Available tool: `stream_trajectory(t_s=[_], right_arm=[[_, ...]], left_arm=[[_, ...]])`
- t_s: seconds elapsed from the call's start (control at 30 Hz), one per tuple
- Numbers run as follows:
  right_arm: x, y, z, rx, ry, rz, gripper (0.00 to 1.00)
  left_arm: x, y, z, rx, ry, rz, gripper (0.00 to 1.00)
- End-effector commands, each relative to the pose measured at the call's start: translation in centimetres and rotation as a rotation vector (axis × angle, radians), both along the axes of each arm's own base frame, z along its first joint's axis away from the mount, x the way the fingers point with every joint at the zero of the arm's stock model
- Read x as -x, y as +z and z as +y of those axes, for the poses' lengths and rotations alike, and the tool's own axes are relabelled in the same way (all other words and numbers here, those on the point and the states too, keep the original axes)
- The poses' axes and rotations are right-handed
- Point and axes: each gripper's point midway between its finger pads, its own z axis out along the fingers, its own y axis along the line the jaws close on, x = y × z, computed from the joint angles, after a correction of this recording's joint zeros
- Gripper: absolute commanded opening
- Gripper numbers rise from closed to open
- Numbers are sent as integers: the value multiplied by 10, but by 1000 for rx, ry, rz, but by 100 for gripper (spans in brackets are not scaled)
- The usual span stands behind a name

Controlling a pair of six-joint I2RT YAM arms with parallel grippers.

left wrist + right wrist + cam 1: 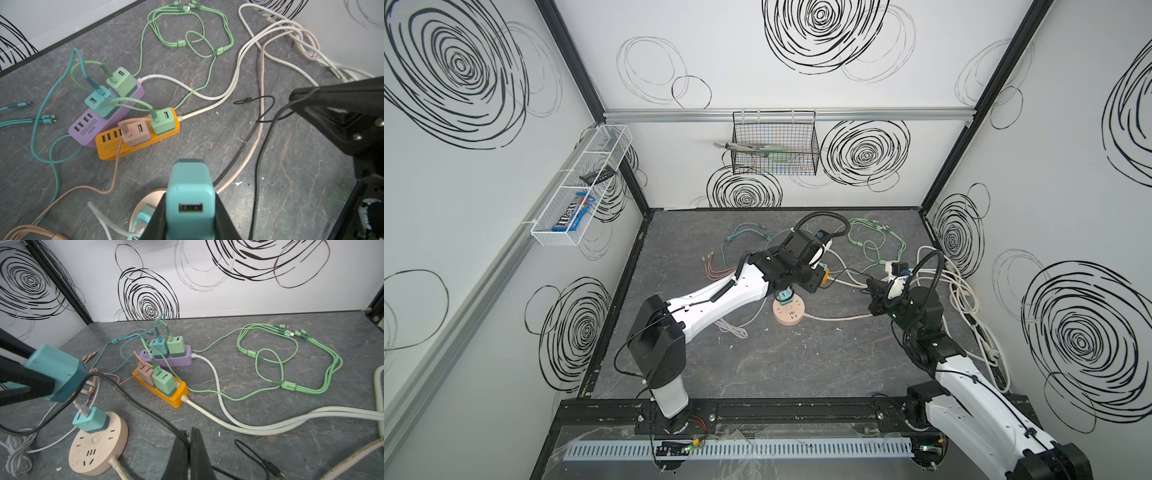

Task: Insert the plug
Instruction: 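Lower the teal charger onto the round socket beside the first charger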

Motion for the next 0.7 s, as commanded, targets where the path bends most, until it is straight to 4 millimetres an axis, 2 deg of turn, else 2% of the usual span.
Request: stream_trajectory(t_s=[0.0,0.13,0.3,0.5,0.67], right_arm=[[10,0,14,-12,80,-12,0],[19,2,28,-15,115,-3,0],[37,-3,48,16,169,18,0],[51,-16,67,-2,233,65,0],[56,-22,74,8,253,70,0]], left_arm=[[21,2,11,-42,-139,-13,0],[27,-13,28,-62,-205,23,0],[30,-25,44,-27,-205,52,0],[41,-54,54,-57,-207,59,0],[46,-74,60,-86,-212,55,0]])
